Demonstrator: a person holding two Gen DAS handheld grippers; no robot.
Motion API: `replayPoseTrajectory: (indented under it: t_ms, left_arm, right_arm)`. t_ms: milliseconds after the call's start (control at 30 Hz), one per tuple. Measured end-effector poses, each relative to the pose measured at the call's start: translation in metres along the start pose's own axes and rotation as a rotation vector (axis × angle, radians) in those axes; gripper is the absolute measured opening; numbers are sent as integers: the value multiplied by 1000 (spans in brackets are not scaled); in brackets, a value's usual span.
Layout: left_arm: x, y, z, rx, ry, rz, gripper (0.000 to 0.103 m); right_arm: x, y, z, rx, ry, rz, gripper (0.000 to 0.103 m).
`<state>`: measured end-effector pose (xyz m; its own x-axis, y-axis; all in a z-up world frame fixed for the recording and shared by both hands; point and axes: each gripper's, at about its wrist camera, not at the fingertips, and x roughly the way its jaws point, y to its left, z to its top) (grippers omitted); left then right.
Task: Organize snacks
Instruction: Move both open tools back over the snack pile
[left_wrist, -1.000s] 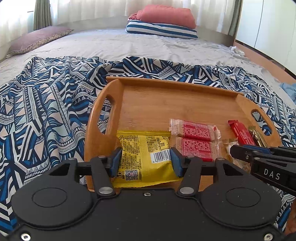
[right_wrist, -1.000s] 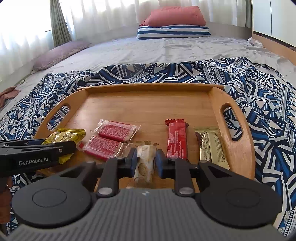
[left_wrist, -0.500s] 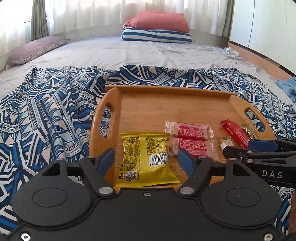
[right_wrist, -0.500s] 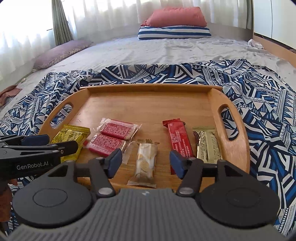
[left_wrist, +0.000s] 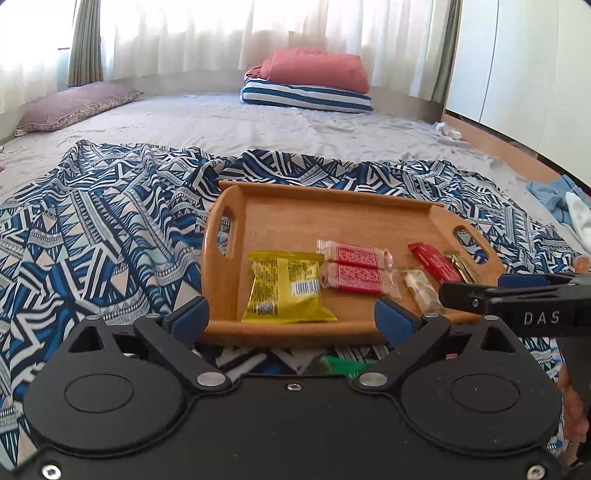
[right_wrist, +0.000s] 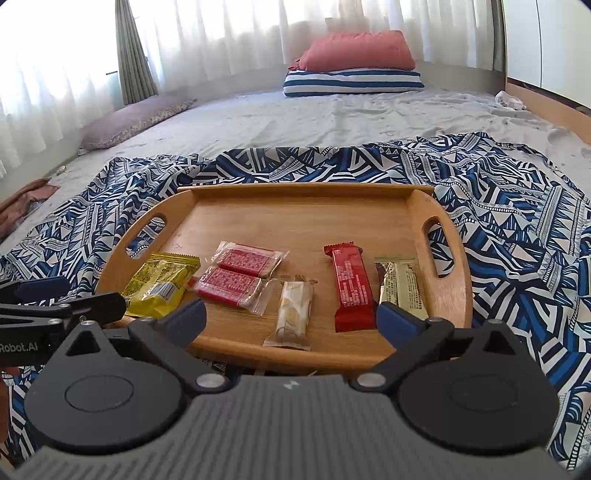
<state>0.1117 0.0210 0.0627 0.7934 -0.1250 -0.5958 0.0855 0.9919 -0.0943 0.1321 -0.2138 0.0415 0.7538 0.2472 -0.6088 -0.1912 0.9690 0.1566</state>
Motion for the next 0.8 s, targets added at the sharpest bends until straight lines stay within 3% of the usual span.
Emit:
replayPoseTrajectory:
  t_ms: [533,800]
  left_arm:
    - [-46,-8,-56,-12,26,-58,98]
    - [-61,-24,-73,-8,53,-125,99]
  right_arm:
    - [-48,4,-57,-155,-72,-43,103]
    - [-64,10,-86,-222,-79,-78,103]
